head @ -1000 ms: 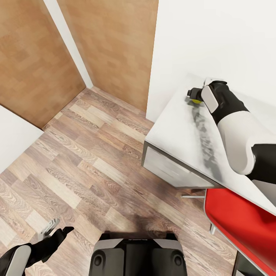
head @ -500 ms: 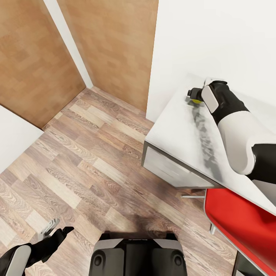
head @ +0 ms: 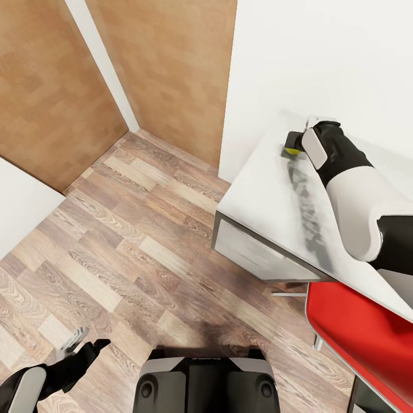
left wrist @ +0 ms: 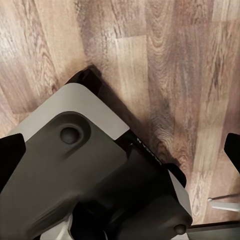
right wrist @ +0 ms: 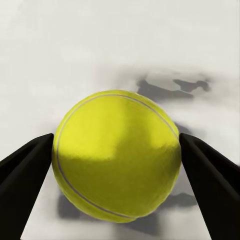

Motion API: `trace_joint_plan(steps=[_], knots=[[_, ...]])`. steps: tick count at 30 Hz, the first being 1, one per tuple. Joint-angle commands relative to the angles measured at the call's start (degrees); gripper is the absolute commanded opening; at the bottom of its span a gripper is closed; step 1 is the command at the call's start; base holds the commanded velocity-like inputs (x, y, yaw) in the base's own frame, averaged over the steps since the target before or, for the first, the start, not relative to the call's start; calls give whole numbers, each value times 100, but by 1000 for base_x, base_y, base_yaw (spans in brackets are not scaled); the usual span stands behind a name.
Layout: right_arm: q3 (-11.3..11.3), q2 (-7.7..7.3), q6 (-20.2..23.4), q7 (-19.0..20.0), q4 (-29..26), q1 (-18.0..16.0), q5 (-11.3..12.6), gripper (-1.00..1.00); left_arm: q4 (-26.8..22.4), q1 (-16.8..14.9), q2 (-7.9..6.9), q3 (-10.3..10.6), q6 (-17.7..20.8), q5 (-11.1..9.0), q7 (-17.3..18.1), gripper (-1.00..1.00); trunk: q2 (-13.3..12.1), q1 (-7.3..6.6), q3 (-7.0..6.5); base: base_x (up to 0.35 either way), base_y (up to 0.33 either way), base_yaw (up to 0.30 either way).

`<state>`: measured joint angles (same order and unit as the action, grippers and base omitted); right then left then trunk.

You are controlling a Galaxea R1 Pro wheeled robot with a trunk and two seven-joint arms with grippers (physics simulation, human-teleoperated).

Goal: Put all the toys in the child's room - the three board games (two on the bed and one on the table), the two jigsaw puzzles on the table, and the tennis ball on the table - inside the toy box on the table in the child's room.

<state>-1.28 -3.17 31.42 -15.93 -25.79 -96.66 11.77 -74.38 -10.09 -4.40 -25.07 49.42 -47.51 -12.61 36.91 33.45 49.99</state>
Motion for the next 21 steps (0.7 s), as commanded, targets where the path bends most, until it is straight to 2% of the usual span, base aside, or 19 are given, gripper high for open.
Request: trace_joint_plan(steps=[1,21], knots=[[-11,-1,11,-42,-5,0,102,-100,-6,-2,0,-4,23,-61,-50,100,5,2,5,0,0,0],[-5,-40,-109,-42,-5,59,99,-100,-6,6,0,-68,23,-81,-41,100,5,2,5,0,0,0]])
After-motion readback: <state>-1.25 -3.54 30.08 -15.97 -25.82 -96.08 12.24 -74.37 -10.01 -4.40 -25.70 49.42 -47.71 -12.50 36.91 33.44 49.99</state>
